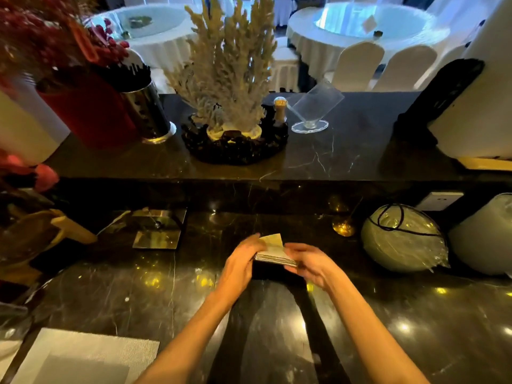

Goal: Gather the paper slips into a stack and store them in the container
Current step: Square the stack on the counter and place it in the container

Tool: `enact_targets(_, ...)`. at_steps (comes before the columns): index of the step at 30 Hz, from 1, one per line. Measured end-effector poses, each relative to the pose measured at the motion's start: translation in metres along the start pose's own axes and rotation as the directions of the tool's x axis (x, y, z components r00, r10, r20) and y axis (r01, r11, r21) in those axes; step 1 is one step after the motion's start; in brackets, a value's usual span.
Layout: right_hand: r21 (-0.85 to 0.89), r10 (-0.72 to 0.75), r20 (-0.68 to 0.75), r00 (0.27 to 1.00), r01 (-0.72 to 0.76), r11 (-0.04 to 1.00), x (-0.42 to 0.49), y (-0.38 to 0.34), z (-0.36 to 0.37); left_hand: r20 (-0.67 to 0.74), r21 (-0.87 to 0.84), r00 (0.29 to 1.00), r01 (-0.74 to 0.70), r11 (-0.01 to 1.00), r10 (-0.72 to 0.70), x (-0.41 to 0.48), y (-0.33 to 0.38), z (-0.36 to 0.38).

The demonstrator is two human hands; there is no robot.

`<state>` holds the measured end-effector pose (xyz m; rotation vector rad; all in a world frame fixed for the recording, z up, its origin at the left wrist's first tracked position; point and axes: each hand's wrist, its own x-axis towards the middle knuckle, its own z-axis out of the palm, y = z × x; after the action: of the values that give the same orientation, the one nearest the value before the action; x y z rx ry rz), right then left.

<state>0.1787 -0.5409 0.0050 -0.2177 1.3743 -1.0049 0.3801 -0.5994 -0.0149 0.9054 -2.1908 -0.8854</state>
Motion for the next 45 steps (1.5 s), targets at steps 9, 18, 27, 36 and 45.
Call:
enact_targets(9,-0.369,-0.434,-0.195,0.88,0.344,0.864,0.063,0.009,0.028,-0.155,-0.168,0.699,0.678,0.716,-0.698,0.03,-0.048,0.034)
enact_targets(18,-0.571,-0.478,-0.292,0.829,0.25,0.782,0.083,0.024,0.036,0.08,-0.013,0.564,0.825,0.565,-0.822,0.052,-0.066,0.043)
enact_targets(27,-0.577,-0.431,-0.264,0.863,0.217,0.788,0.088,0.029,0.024,0.143,-0.048,0.443,0.896,0.441,-0.885,0.067,-0.055,0.035)
enact_targets(36,-0.484,-0.588,-0.219,0.779,0.436,0.759,0.067,0.054,0.014,0.13,-0.277,0.765,0.639,0.718,-0.631,0.037,-0.047,0.026)
enact_targets(45,-0.733,-0.751,0.015,0.661,0.518,0.441,0.062,0.096,0.01,0.042,-0.244,0.935,0.351,0.904,-0.352,0.006,-0.044,0.045)
